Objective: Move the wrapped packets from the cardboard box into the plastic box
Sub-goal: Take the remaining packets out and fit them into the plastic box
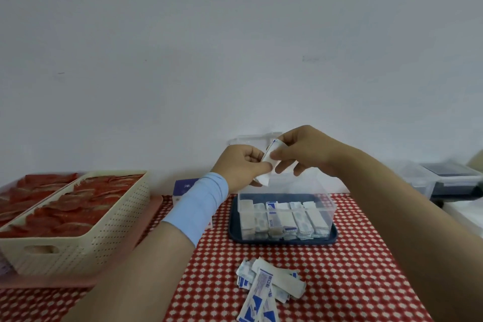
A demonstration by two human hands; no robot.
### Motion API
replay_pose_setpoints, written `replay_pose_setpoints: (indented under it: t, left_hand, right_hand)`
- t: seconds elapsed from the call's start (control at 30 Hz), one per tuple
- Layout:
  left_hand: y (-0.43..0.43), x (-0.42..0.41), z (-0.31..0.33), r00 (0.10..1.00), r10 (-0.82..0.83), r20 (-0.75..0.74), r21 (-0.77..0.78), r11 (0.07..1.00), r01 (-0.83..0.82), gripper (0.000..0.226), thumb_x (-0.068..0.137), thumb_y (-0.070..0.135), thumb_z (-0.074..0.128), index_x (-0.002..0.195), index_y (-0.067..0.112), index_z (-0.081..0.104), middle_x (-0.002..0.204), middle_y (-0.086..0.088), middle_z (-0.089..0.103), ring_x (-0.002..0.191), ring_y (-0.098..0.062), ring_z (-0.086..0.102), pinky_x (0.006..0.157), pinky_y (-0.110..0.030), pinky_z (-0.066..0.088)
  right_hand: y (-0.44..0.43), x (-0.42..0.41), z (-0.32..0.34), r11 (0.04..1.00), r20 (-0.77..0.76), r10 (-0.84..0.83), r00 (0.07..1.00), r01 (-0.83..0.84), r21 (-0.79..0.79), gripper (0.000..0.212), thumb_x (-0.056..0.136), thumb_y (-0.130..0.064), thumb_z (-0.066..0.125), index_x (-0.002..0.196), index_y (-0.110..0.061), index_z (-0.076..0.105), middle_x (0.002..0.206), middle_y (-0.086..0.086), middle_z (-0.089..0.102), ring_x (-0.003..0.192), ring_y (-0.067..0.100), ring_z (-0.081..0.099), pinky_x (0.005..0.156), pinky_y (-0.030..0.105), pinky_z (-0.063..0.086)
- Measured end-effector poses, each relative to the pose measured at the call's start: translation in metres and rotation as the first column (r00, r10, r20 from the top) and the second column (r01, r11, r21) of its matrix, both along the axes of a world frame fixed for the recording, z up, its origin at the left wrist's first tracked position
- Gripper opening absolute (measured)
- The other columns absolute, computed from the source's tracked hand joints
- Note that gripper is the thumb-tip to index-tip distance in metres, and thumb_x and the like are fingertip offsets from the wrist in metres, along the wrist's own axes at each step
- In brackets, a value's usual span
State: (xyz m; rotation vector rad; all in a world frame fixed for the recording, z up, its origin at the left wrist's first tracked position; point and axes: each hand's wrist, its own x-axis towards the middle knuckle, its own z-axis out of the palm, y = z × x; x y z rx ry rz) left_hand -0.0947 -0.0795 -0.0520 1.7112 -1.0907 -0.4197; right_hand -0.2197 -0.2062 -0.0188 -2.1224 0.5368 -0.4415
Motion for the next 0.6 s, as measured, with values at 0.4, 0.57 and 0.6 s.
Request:
replay_pose_setpoints:
  t: [0.4,0.57,0.6]
  left_hand:
    - [-0.014,0.033,-0.021,0.778,-0.318,0.542,0.51,0.86,-0.004,0.029,0.094,0.034,0.053,0.113,0.022,0.071,0.115,0.004,0.069,0.102,-0.014,0.062,0.096,-0.03,0.048]
    - [-0.006,0.041,-0.036,0.542,-0.554,0.632,0.698,0.71,-0.088,0.07,0.066,0.06,0.018,0.084,0.02,0.073,0.101,0.002,0.072,0.099,-0.018,0.058,0.105,-0.038,0.025]
    - [-0.006,0.041,-0.04,0.492,-0.582,0.647,0.711,0.694,-0.114,0.074,0.066,0.061,0.016,0.089,0.022,0.074,0.104,0.004,0.071,0.102,-0.016,0.056,0.108,-0.039,0.022]
  right_hand:
    - [-0.027,0.027,-0.027,0.977,-0.258,-0.103,0.961,0.049,-0.207,0.011,0.088,-0.008,0.065,0.096,-0.009,0.073,0.072,0.015,0.072,0.053,0.016,0.06,0.044,0.023,0.038]
    - [-0.017,0.053,-0.045,0.965,-0.423,-0.039,0.905,-0.077,-0.253,0.008,0.083,-0.009,0.065,0.085,-0.004,0.072,0.071,0.009,0.065,0.055,0.014,0.066,0.047,0.025,0.04]
    - [-0.016,0.057,-0.048,0.959,-0.449,-0.033,0.893,-0.098,-0.266,0.007,0.084,-0.009,0.066,0.083,-0.005,0.072,0.069,0.007,0.065,0.055,0.014,0.066,0.047,0.024,0.041]
